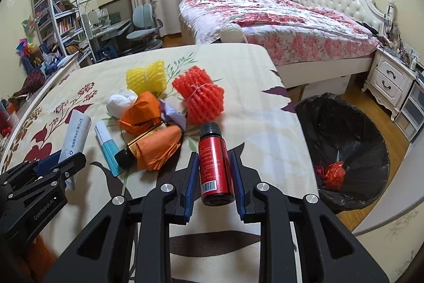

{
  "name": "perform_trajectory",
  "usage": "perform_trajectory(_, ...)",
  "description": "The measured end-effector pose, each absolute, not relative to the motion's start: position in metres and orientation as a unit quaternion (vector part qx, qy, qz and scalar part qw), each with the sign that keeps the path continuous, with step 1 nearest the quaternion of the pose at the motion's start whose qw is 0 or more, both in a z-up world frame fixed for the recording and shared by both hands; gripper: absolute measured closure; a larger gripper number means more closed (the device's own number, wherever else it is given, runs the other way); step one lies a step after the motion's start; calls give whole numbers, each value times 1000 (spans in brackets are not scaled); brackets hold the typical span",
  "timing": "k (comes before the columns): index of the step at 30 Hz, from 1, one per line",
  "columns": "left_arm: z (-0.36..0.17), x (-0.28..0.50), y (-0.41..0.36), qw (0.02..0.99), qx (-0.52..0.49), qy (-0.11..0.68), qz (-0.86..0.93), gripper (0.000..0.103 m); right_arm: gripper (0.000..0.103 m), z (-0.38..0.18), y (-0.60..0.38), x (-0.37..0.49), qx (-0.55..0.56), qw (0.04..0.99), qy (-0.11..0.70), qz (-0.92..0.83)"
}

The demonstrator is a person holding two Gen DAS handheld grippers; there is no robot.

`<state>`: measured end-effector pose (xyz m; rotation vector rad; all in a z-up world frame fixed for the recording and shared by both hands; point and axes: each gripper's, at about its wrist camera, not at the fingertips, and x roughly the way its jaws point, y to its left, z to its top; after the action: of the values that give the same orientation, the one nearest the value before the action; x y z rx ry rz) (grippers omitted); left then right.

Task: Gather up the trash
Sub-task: 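Grasp the red spray can with the right gripper while the left gripper holds the packet, then carry the packet and spray can over the bin and open both grippers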

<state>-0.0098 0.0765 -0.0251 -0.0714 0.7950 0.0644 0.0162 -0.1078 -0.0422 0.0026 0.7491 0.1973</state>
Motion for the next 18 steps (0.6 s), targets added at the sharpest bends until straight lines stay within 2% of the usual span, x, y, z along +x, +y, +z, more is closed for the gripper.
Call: perform_trajectory(18,1,18,10,934,-11,354,-39,70,78,-14,-168,19,28,947,318,27)
